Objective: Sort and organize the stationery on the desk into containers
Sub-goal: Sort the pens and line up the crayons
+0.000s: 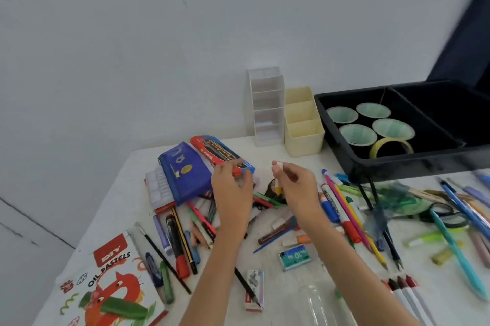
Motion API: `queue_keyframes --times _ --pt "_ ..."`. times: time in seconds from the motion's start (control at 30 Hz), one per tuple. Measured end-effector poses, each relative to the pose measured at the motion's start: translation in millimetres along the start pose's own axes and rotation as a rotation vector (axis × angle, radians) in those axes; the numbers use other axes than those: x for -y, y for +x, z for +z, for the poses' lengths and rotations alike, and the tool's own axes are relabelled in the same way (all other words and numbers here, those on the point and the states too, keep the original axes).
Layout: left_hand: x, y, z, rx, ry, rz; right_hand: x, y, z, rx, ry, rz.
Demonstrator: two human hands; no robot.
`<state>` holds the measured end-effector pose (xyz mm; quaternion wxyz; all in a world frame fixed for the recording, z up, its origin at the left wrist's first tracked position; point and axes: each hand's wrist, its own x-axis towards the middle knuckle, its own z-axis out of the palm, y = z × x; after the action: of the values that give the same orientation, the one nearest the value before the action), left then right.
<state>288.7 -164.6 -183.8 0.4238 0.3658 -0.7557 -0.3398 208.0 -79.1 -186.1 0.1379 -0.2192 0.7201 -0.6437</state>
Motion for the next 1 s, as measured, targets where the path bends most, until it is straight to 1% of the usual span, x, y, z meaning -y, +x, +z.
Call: queue_keyframes --times 0.1,0.17,0.27,0.4,0.47,0.6,0.7,0.9,1.0 --pt "-11.6 -18.5 27.2 0.144 -0.031 0.044 -11.3 1.4 -39.7 -0.124 -0.015 0.052" --pt "-18.5 -30.7 43.8 0.202 -0.026 0.078 -18.7 -0.3 -65.6 -0.207 -0.007 0.071" --pt "-34.7 -50.0 69.6 0.325 -0.064 0.075 -27.0 -5.7 -104.3 -0.321 -0.017 0.117" --pt "-55.6 -77.4 101.2 0.535 -0.077 0.081 -34.1 -15.5 -145.5 -0.432 -0.034 0.134" --pt "-63.9 -88.6 113.1 0.589 -0.031 0.081 -37.2 -20.9 -160.4 -0.449 -0.035 0.154" --pt "-68.8 -105.5 131.4 0.619 0.090 0.065 -41.9 -30.9 -182.4 -0.444 -0.009 0.187" --pt "-70.9 -114.2 136.8 0.572 0.153 0.062 -44.3 -36.3 -193.0 -0.434 -0.001 0.193" --pt "-76.7 -116.9 146.6 0.524 0.298 -0.010 -49.4 -44.0 -205.1 -0.388 0.042 0.197" --pt "-83.5 -120.2 150.1 0.520 0.439 0.029 -50.7 -48.3 -211.4 -0.374 0.048 0.191"
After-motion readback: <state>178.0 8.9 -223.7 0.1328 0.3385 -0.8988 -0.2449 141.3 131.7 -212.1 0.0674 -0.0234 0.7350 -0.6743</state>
